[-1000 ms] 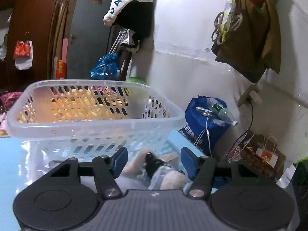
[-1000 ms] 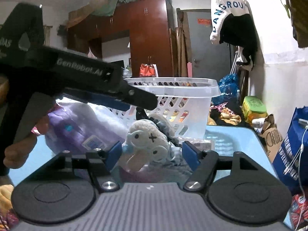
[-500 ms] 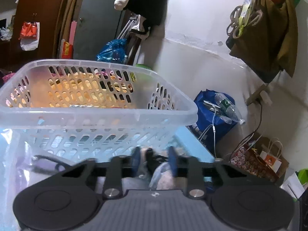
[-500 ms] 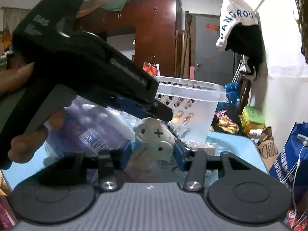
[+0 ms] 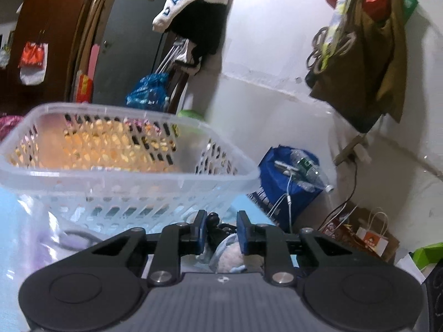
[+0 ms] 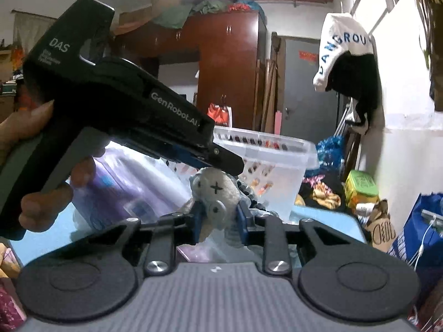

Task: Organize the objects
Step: 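Carry the plush toy with both tools and release it into the basket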

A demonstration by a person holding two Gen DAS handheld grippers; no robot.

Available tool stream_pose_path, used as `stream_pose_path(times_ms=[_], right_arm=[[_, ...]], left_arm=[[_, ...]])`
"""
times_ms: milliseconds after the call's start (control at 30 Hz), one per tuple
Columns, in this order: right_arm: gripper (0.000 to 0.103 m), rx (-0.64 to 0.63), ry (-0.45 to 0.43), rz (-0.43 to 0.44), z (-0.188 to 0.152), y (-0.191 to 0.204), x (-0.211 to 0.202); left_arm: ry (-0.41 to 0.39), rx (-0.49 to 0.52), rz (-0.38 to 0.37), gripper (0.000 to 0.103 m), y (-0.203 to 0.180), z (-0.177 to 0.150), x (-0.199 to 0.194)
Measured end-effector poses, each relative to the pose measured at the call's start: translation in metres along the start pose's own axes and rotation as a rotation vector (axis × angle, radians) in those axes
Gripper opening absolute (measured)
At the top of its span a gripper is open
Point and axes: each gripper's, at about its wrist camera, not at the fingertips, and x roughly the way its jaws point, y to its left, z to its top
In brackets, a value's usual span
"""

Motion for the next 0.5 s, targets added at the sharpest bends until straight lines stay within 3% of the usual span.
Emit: stream_pose_path(times_ms=[300,500], right_arm=[[0.027,-0.107,-0.12,0.007,0.054,0.008,-0.017],[0.028,-0.221,-0.171,0.016,0.104,0.012,0.015]], left_arm=[[-0.151,0.045,-0.028,0.026,-0.01,0.048,-0.056],[-0.241,0.056,0.008,0.026,0.006,0.103,-0.066]])
